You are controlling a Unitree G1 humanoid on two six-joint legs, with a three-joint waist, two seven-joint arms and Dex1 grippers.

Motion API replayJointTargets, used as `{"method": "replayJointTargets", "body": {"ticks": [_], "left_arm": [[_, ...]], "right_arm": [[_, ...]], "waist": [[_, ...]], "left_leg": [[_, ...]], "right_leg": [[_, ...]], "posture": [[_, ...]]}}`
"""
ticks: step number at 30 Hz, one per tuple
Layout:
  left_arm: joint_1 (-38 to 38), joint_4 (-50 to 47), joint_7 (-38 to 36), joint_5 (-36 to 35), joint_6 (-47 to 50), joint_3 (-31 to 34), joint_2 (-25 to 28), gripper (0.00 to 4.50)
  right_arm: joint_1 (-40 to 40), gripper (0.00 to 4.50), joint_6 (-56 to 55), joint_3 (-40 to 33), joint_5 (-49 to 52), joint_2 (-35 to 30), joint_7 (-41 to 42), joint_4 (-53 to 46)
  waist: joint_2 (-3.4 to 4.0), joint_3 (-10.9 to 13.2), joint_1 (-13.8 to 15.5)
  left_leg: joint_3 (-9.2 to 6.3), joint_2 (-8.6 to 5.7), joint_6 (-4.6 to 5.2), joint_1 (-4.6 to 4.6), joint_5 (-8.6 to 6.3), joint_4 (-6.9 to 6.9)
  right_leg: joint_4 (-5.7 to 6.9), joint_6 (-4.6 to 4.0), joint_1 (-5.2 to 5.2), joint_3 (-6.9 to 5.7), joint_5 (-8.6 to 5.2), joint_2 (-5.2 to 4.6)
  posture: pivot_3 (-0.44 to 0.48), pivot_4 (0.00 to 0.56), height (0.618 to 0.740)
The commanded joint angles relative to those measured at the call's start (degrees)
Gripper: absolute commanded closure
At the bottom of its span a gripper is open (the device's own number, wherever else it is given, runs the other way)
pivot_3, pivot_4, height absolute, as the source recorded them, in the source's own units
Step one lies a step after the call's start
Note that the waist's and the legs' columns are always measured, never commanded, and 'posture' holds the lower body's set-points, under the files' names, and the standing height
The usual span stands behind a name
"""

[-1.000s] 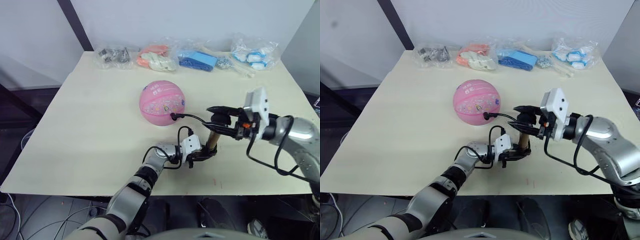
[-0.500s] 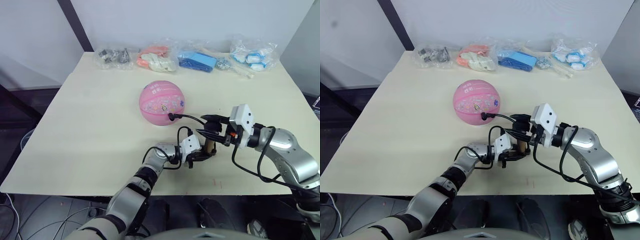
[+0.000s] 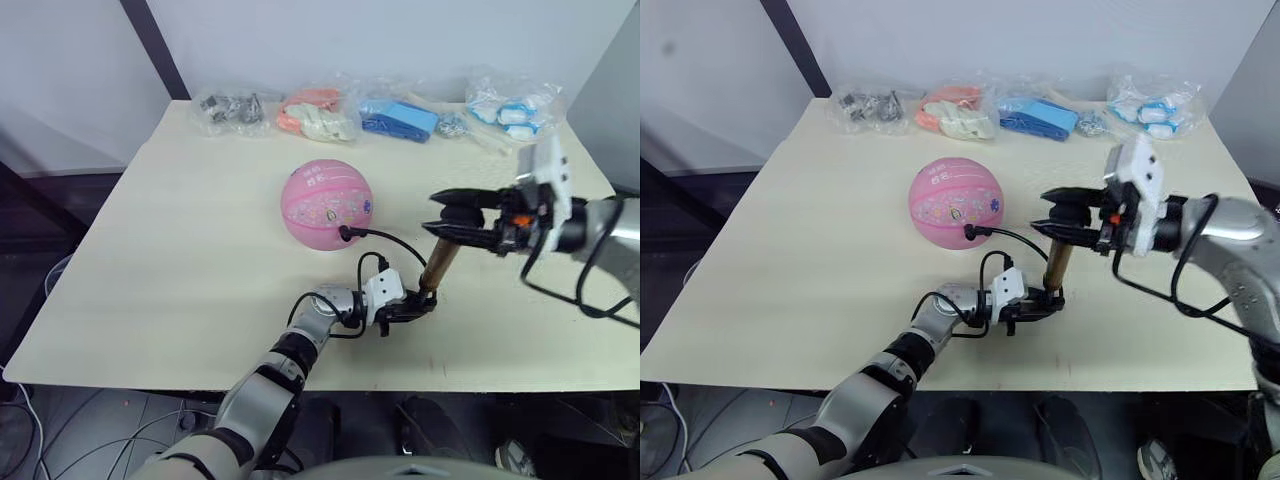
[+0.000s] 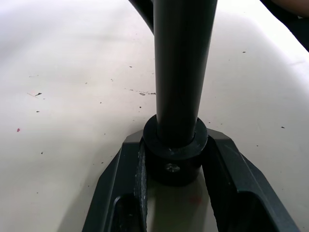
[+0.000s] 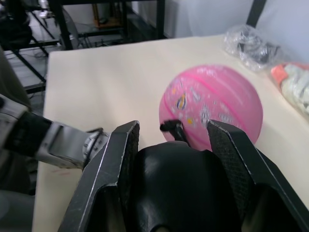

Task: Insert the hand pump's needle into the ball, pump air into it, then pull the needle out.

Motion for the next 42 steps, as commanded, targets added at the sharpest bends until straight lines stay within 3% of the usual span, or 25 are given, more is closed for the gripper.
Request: {"method": "replayJointTargets", "body": {"ticks": [1, 11, 19, 27, 37, 42], "left_arm": [[1.73, 1.86, -0.44, 1.52, 0.82, -1.20, 0.33, 3.38], [1.41, 2.29, -0.48, 1.57, 0.69, -1.17, 0.36, 3.38], [1.64, 1.81, -0.46, 1.62, 0.66, -1.24, 0.57, 3.38], [1.68, 1.66, -0.23, 1.59, 0.77, -1.24, 0.65, 3.38], [1.84, 1.38, -0.24, 1.56, 0.81, -1.20, 0.68, 3.38], [1.79, 1.37, -0.40, 1.43, 0.94, -1.14, 0.72, 3.38]], "right_arm": [[-5.76, 2.76, 2.01, -6.66, 4.87, -2.69, -0.49, -0.75], [-13.06, 2.76, 6.60, -7.91, 8.88, -5.44, -2.15, 3.11], [0.88, 2.76, 0.08, 0.20, 0.43, -0.72, -2.50, -2.63], [11.12, 2.76, -8.85, 9.11, -10.37, 5.48, -3.27, -0.94], [16.74, 2.76, -17.53, 15.98, -22.15, 11.77, -4.46, 5.27], [16.14, 2.76, -16.57, 14.46, -19.83, 11.37, -2.36, 3.18]], "waist": [[0.03, 0.02, -0.02], [0.17, 0.15, 0.03], [0.08, 0.06, -0.03], [-0.02, -0.08, -0.18], [-0.17, -0.25, -0.21], [-0.18, -0.27, -0.21]], "left_leg": [[0.01, 0.00, 0.00, 0.00, 0.00, 0.00], [0.04, 0.00, 0.00, -0.10, 0.00, 0.00], [0.06, 0.01, 0.00, 0.03, 0.00, -0.01], [-0.01, 0.04, -0.01, 0.17, 0.00, 0.00], [0.01, 0.04, -0.01, 0.22, 0.00, 0.00], [0.01, 0.03, -0.01, 0.23, 0.00, 0.00]], "right_leg": [[0.01, 0.00, 0.00, 0.01, 0.00, 0.00], [0.02, 0.00, -0.11, 0.01, 0.00, -0.05], [0.04, 0.01, -0.01, 0.02, 0.00, -0.03], [0.11, 0.02, 0.10, -0.01, -0.01, 0.07], [0.12, 0.01, 0.12, 0.02, -0.01, 0.08], [0.12, 0.02, 0.13, 0.02, -0.01, 0.08]], "posture": [[0.000, 0.150, 0.738], [0.000, 0.150, 0.738], [0.000, 0.150, 0.738], [0.000, 0.150, 0.738], [0.000, 0.150, 0.738], [0.000, 0.150, 0.738]]}}
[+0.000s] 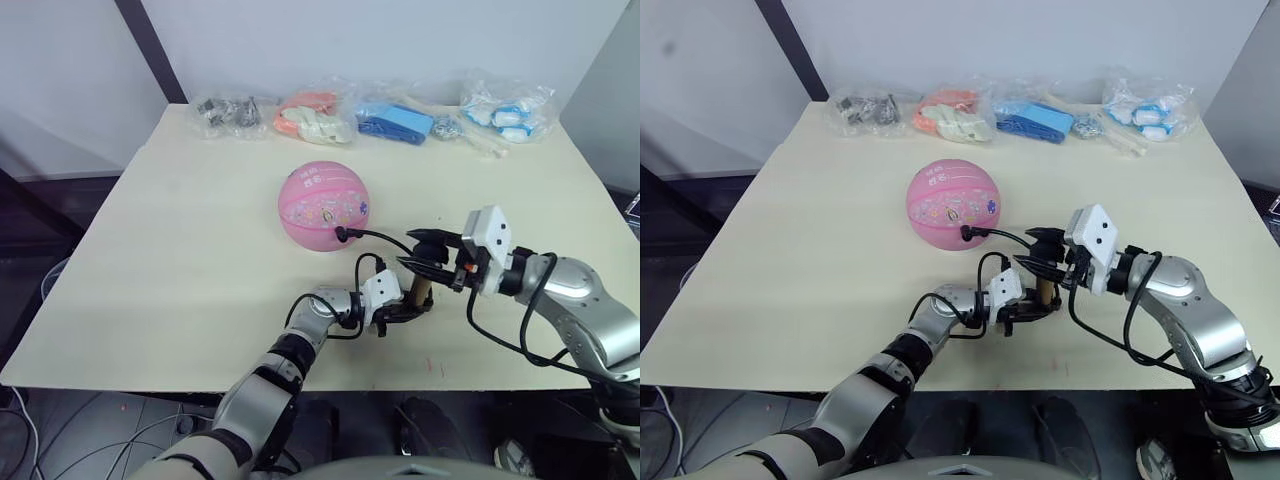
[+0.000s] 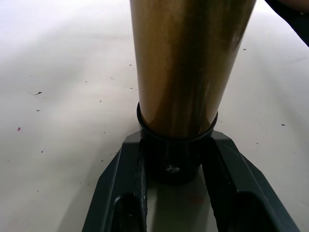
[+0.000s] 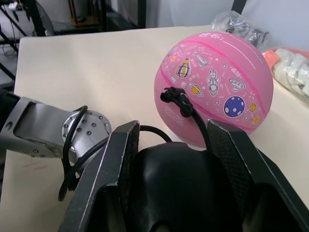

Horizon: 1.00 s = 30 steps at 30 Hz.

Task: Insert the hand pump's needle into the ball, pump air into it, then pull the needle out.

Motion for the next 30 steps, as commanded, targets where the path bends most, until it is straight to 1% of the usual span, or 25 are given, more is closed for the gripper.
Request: {"method": "replayJointTargets", "body": {"ticks": [1, 3, 8, 11, 16, 25, 30], "left_arm": [[1.37, 1.38, -0.92, 1.24, 1.01, -1.13, 0.16, 3.38], [1.29, 1.48, -0.94, 1.19, 1.04, -1.06, 0.18, 3.38], [1.14, 1.79, -1.11, 1.12, 1.05, -0.99, 0.16, 3.38], [1.10, 1.91, -1.20, 1.11, 1.12, -0.98, 0.11, 3.38], [1.34, 1.81, -1.44, 0.95, 1.07, -0.92, -0.04, 3.38], [1.50, 1.79, -1.13, 0.74, 1.51, -0.66, -0.05, 3.38], [1.47, 1.59, -1.40, 0.66, 1.62, -0.75, 0.24, 3.38]], "right_arm": [[0.58, 2.76, 3.50, 0.15, 1.30, -1.01, 2.08, -0.12], [-1.62, 2.76, 5.86, -2.52, 4.18, -1.31, 1.95, -1.47], [-9.55, 2.76, 13.50, -10.20, 13.04, -5.62, 2.91, -4.04], [-14.39, 2.76, 18.22, -14.98, 19.40, -8.48, 3.08, -4.13], [-20.48, 2.76, 23.92, -19.98, 27.14, -12.59, 2.60, -3.07], [-26.99, 2.76, 28.39, -22.50, 33.14, -16.60, 2.00, -0.41], [-28.18, 2.76, 28.91, -21.91, 34.09, -16.47, 1.09, -0.06]], "waist": [[0.00, 0.00, 0.00], [0.00, 0.01, -0.01], [0.13, 0.14, 0.09], [0.25, 0.24, 0.15], [0.30, 0.31, 0.17], [0.34, 0.34, 0.18], [0.36, 0.35, 0.19]], "left_leg": [[-0.01, 0.00, 0.00, 0.00, 0.00, 0.00], [0.00, 0.00, 0.00, -0.02, 0.00, 0.00], [-0.01, -0.02, 0.00, -0.14, 0.00, 0.00], [-0.05, -0.01, 0.00, -0.17, 0.00, -0.02], [-0.04, -0.03, 0.01, -0.23, -0.01, -0.03], [0.01, -0.03, 0.01, -0.25, -0.01, -0.03], [0.03, -0.02, 0.01, -0.35, -0.01, -0.03]], "right_leg": [[0.00, 0.00, 0.01, 0.00, 0.00, 0.00], [-0.01, 0.00, 0.00, 0.01, 0.00, 0.00], [-0.03, -0.02, -0.09, 0.00, 0.01, -0.03], [-0.09, -0.02, -0.10, -0.04, 0.01, -0.03], [-0.14, -0.02, -0.12, -0.04, 0.01, -0.08], [-0.13, -0.01, -0.16, -0.01, 0.01, -0.11], [-0.12, -0.02, -0.27, 0.00, 0.01, -0.12]], "posture": [[0.000, 0.150, 0.738], [0.000, 0.150, 0.738], [0.000, 0.150, 0.738], [0.000, 0.150, 0.738], [0.000, 0.150, 0.738], [0.000, 0.150, 0.738], [0.000, 0.150, 0.738]]}}
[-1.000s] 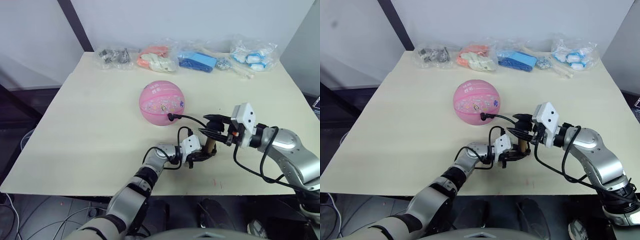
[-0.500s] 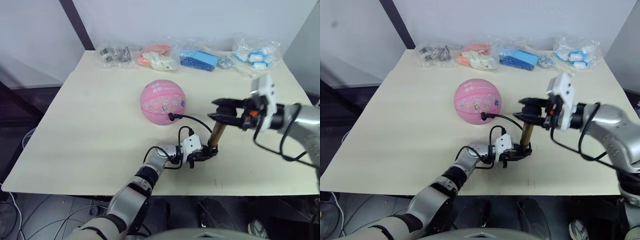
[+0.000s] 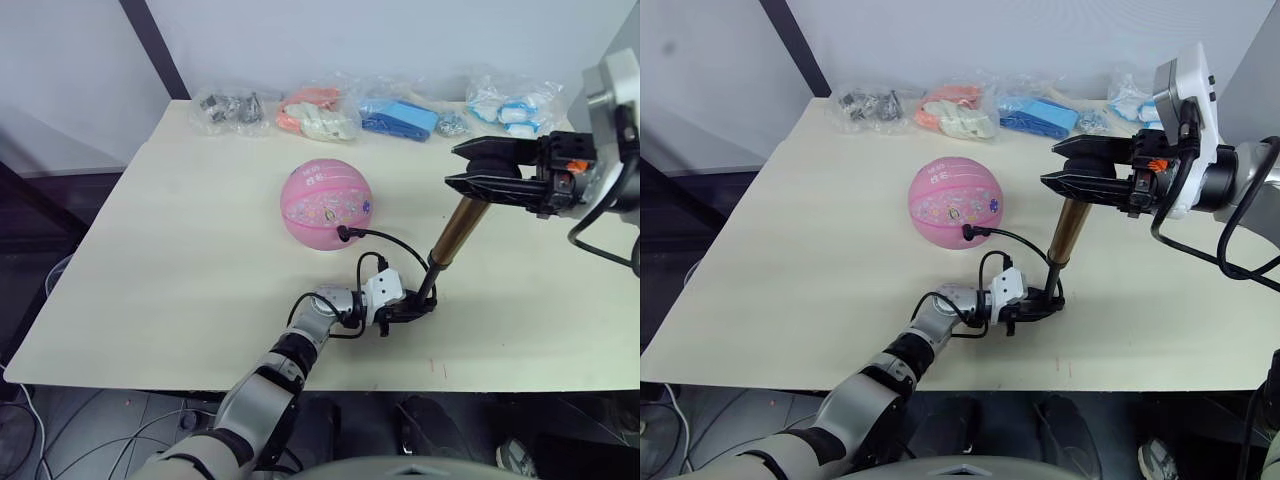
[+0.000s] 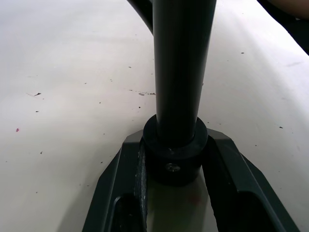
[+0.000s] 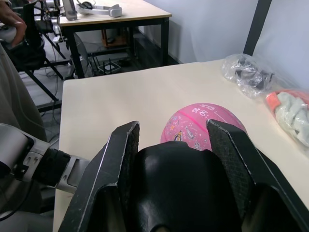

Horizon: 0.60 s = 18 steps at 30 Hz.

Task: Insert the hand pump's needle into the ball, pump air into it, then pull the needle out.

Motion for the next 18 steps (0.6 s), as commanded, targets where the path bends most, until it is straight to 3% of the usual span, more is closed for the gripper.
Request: {"method": "replayJointTargets", "body": {"ticks": [1, 9, 18], "left_arm": [[1.65, 1.67, -0.30, 1.33, 1.60, -0.79, 0.71, 3.38], [1.65, 1.36, 0.12, 1.23, 1.93, -0.61, 0.48, 3.38], [1.50, 1.42, 0.22, 1.09, 2.71, -0.38, 0.26, 3.38]], "right_arm": [[-1.79, 2.76, -1.13, -2.68, 1.20, -0.05, -0.63, -1.30], [12.99, 2.76, -8.96, 6.89, -10.96, 3.82, 0.43, -5.47], [23.43, 2.76, -20.81, 17.97, -25.33, 11.41, 0.40, -1.76]], "waist": [[0.00, 0.00, 0.02], [-0.10, -0.09, -0.09], [-0.36, -0.37, -0.14]], "left_leg": [[0.00, 0.00, 0.00, -0.03, 0.00, 0.00], [0.04, 0.00, 0.00, 0.18, 0.00, -0.05], [-0.01, 0.02, -0.01, 0.33, 0.01, -0.03]], "right_leg": [[0.01, 0.00, -0.04, 0.00, 0.00, 0.00], [0.01, 0.02, 0.13, 0.02, -0.01, 0.02], [0.06, 0.02, 0.27, 0.00, -0.01, 0.09]], "posture": [[0.000, 0.150, 0.738], [0.000, 0.150, 0.738], [0.000, 0.150, 0.738]]}}
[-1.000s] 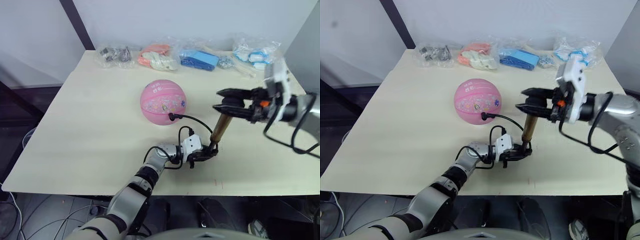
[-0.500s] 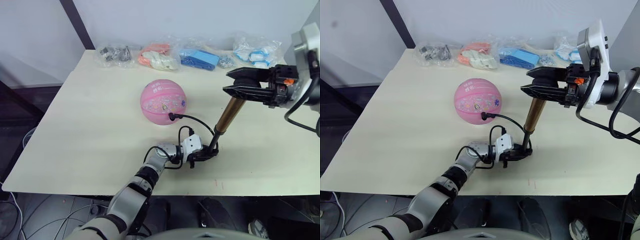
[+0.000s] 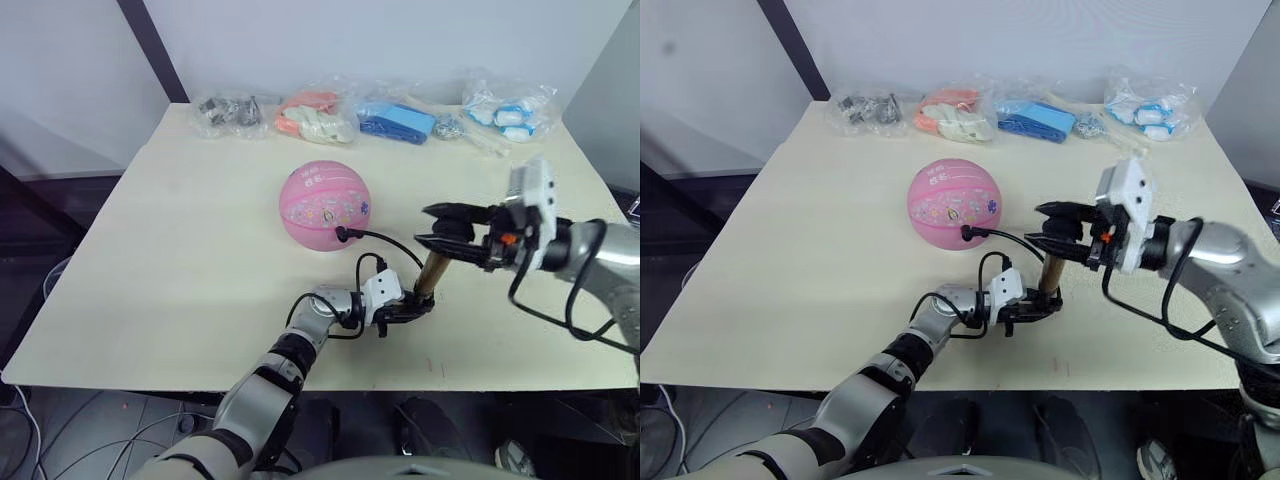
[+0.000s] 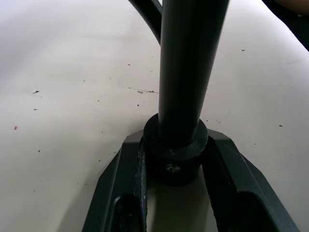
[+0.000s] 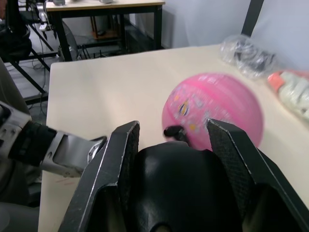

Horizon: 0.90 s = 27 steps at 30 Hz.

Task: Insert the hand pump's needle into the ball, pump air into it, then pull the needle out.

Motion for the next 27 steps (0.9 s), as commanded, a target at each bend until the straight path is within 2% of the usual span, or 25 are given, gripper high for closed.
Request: {"method": "replayJointTargets", "body": {"ticks": [1, 4, 9, 12, 16, 27], "left_arm": [[1.35, 1.68, -0.22, 0.68, 1.56, -0.40, -0.02, 3.38], [1.42, 1.44, -0.31, 0.33, 1.81, -0.14, -0.07, 3.38], [1.38, 1.32, -0.54, 0.28, 2.02, -0.15, 0.22, 3.38], [1.44, 1.36, -0.87, 0.24, 2.19, -0.20, 0.39, 3.38], [1.15, 2.00, -0.93, 0.33, 2.05, -0.23, 0.30, 3.38], [0.44, 3.57, -0.87, 0.63, 1.32, -0.19, -0.28, 3.38]], "right_arm": [[3.83, 2.76, -2.76, 7.54, -7.20, 2.17, 0.28, 3.55], [5.56, 2.76, -6.23, 9.81, -11.91, 5.60, -1.66, 6.53], [6.77, 2.76, -7.69, 10.70, -14.44, 7.14, -1.26, 7.13], [4.29, 2.76, -5.15, 7.45, -11.13, 6.24, -0.69, 4.51], [-2.30, 2.76, 1.18, 0.92, -3.76, 1.63, 1.93, 0.90], [-18.02, 2.76, 14.79, -11.93, 13.36, -8.38, 2.59, 1.69]], "waist": [[-0.06, -0.05, 0.00], [-0.07, -0.07, 0.00], [-0.07, -0.11, -0.02], [-0.07, -0.11, 0.00], [0.02, -0.03, 0.01], [0.22, 0.21, 0.23]], "left_leg": [[-0.01, 0.00, 0.00, 0.01, 0.00, 0.00], [-0.01, 0.00, 0.00, 0.03, 0.00, 0.00], [-0.01, 0.00, 0.00, 0.06, 0.00, 0.00], [-0.02, 0.00, 0.00, 0.07, 0.00, 0.00], [-0.02, -0.02, 0.00, 0.01, 0.00, 0.00], [-0.08, -0.05, 0.00, -0.24, 0.00, -0.02]], "right_leg": [[0.00, 0.00, 0.00, 0.00, 0.00, 0.00], [0.00, 0.00, 0.03, -0.01, 0.00, 0.00], [0.01, 0.00, 0.03, 0.01, 0.00, 0.01], [0.00, 0.00, 0.04, 0.00, 0.00, 0.01], [0.00, -0.01, 0.02, 0.01, 0.00, -0.01], [-0.13, -0.02, -0.15, -0.07, 0.01, -0.11]], "posture": [[0.000, 0.150, 0.738], [0.000, 0.150, 0.738], [0.000, 0.150, 0.738], [0.000, 0.150, 0.738], [0.000, 0.150, 0.738], [0.000, 0.150, 0.738]]}}
